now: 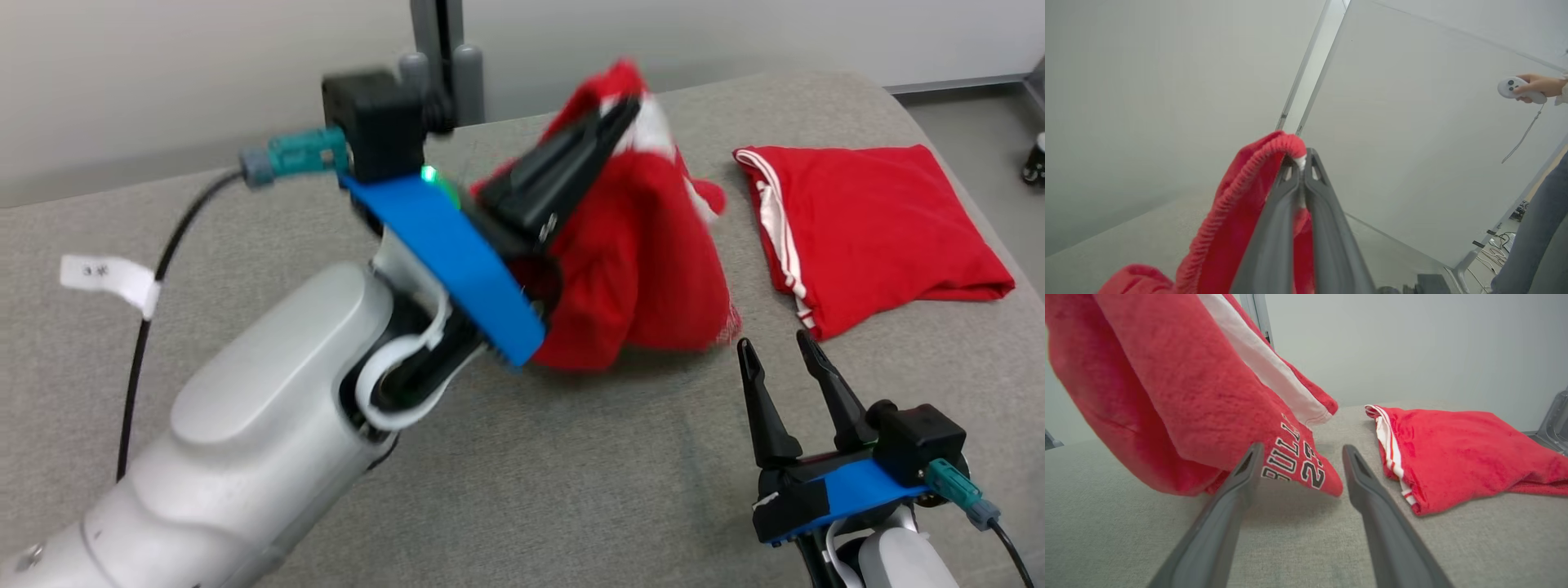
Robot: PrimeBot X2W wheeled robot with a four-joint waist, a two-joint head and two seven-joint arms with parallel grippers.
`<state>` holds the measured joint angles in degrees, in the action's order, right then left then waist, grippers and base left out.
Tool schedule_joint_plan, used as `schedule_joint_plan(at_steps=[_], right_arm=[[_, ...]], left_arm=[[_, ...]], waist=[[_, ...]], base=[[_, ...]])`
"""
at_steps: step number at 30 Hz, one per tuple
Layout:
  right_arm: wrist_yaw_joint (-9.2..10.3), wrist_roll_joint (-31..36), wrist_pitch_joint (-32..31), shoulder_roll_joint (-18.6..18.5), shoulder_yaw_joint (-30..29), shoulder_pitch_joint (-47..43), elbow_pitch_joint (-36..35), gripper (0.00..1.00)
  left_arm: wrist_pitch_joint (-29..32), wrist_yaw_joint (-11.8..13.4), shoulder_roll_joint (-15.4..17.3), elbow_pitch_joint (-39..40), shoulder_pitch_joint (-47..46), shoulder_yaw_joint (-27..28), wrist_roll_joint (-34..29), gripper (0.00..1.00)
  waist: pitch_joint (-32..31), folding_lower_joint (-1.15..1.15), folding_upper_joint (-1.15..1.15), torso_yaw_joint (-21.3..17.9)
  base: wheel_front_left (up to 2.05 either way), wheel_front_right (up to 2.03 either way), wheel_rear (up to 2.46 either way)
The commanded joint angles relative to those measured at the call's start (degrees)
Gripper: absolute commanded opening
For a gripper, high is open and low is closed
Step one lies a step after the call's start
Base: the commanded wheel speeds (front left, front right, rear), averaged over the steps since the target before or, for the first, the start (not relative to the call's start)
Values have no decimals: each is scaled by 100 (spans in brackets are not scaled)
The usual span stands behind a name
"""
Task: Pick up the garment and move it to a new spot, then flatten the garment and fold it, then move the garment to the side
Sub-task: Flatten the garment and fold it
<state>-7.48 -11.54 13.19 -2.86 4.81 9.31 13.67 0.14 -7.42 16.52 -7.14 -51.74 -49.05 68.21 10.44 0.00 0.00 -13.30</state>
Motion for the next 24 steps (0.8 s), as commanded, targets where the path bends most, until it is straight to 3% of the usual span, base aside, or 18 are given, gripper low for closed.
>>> schedule_joint_plan(at_steps=[1, 8, 14, 24], right_arm=[[-3, 31, -24, -4, -4, -34, -46, 100], [-3, 73, -87, -4, -40, -53, -118, 100], [-3, 100, -155, -5, -12, -68, -140, 100], [-3, 146, -295, -6, -13, -187, -187, 100]], left_arm=[[84, -4, 272, 70, 273, -243, 50, 0], [349, -4, 1414, -25, 982, -1284, 125, 0], [17, 23, 1973, -823, 1257, -1612, -299, 0], [-941, 549, 1638, -2074, 1646, -1504, -580, 0]], waist=[[16, 0, 0, 130], [42, 0, 0, 533], [-72, 0, 0, 789], [-372, 0, 0, 971]], base=[[0, 0, 0], [0, 0, 0], [0, 0, 0], [0, 0, 0]])
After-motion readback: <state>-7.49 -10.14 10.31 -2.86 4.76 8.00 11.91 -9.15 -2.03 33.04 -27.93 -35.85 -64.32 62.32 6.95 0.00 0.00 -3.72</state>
